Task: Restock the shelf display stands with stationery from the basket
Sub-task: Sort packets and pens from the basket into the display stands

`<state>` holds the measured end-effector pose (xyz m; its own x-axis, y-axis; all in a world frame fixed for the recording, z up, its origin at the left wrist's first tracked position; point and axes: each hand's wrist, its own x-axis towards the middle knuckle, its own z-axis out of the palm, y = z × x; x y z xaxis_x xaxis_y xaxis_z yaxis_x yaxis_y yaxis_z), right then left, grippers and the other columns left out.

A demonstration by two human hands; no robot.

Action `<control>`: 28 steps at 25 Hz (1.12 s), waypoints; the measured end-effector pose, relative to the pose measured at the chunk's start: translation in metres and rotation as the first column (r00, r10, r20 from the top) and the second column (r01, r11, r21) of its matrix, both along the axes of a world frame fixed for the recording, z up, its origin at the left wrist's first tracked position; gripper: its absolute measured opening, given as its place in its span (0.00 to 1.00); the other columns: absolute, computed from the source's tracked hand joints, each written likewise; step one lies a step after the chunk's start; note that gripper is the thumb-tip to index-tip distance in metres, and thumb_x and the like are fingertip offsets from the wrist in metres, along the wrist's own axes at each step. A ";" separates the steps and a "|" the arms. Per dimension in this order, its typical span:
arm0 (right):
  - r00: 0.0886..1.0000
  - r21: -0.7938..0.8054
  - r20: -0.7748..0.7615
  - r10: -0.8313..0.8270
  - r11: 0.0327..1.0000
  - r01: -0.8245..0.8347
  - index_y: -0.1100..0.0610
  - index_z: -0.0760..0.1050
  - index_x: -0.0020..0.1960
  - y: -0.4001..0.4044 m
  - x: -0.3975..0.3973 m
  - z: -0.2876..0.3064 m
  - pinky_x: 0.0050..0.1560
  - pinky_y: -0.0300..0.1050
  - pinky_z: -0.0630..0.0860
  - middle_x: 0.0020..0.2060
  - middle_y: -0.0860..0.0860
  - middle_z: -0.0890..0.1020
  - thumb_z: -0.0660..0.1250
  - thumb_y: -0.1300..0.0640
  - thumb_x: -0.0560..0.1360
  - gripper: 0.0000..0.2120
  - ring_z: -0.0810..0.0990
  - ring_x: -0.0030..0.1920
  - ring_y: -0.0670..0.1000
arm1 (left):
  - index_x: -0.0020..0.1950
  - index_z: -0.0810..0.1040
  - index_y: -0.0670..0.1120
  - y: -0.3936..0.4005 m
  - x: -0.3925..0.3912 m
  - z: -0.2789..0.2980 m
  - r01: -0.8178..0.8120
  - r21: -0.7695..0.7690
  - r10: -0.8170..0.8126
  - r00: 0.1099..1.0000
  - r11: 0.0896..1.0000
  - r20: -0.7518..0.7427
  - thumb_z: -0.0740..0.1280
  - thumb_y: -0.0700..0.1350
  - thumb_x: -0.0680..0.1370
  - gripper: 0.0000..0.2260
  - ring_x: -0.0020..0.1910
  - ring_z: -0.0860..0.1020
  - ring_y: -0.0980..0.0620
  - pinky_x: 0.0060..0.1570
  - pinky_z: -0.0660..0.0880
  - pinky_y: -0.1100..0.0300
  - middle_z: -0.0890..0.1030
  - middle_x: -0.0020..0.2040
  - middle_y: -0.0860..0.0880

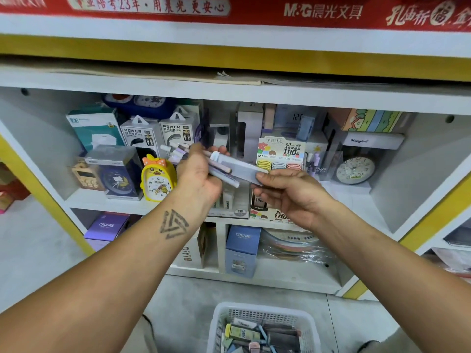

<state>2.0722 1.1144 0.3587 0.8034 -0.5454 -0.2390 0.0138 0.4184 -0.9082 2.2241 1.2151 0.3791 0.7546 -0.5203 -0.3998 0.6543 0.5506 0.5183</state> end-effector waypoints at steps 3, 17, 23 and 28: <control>0.982 -0.032 0.152 -0.115 0.992 0.121 0.66 0.80 0.47 -0.004 0.003 0.003 0.39 0.40 0.84 0.41 0.63 0.85 0.73 0.67 0.70 0.06 0.87 0.40 0.56 | 0.47 0.73 0.41 0.007 0.018 -0.004 -0.105 0.123 0.108 0.994 0.987 -0.023 0.63 0.42 0.82 0.06 0.25 0.77 0.51 0.27 0.77 0.59 0.75 0.30 0.47; 0.992 -0.701 0.101 -0.078 0.702 0.126 0.61 0.83 0.47 -0.007 0.000 0.006 0.47 0.38 0.77 0.44 0.55 0.85 0.66 0.76 0.73 0.13 0.83 0.44 0.47 | 0.41 0.73 0.43 0.003 -0.011 0.000 0.206 0.459 -0.401 0.832 0.864 0.383 0.72 0.25 0.68 0.15 0.19 0.67 0.55 0.21 0.65 0.65 0.80 0.28 0.45; 0.990 -0.630 0.086 -0.110 0.764 0.139 0.54 0.81 0.55 -0.024 -0.011 0.022 0.33 0.37 0.73 0.36 0.53 0.81 0.73 0.63 0.75 0.10 0.77 0.31 0.45 | 0.41 0.74 0.42 -0.007 -0.037 0.002 0.401 0.520 -0.639 0.632 0.754 0.438 0.74 0.26 0.67 0.14 0.19 0.67 0.56 0.21 0.64 0.65 0.77 0.27 0.47; 0.905 -0.751 0.119 -0.409 0.559 0.352 0.49 0.79 0.46 -0.052 -0.027 0.025 0.39 0.53 0.81 0.37 0.56 0.79 0.72 0.65 0.75 0.11 0.79 0.36 0.53 | 0.46 0.75 0.43 -0.016 -0.033 0.005 0.456 0.456 -0.604 0.754 0.764 0.258 0.69 0.36 0.76 0.04 0.19 0.65 0.56 0.21 0.65 0.67 0.75 0.32 0.45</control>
